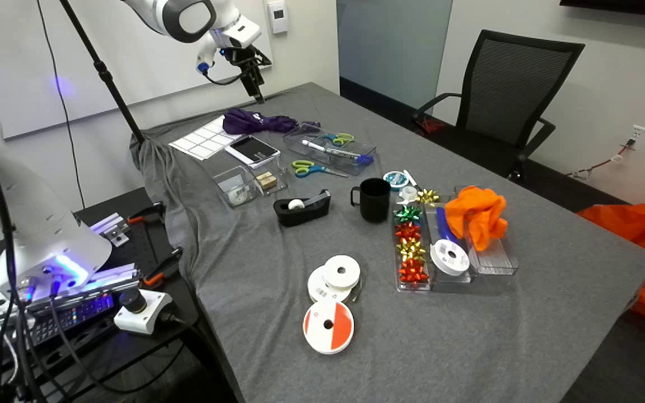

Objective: Move the purple umbrella to the right

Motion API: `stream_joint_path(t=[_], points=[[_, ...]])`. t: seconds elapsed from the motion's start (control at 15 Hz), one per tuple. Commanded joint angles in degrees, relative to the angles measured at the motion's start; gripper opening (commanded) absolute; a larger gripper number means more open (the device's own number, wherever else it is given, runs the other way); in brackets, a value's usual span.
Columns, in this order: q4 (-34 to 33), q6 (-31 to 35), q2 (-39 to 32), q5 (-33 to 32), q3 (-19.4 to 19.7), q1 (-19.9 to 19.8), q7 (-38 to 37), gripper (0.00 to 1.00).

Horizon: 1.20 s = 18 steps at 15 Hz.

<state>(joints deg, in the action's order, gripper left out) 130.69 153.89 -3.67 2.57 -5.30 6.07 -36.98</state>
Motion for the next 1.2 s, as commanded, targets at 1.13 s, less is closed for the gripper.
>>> stream_joint_path(t=[1.13], points=[[-44.94,-12.00,-39.69,-0.28,2.51,11.52,-21.69,1.00]])
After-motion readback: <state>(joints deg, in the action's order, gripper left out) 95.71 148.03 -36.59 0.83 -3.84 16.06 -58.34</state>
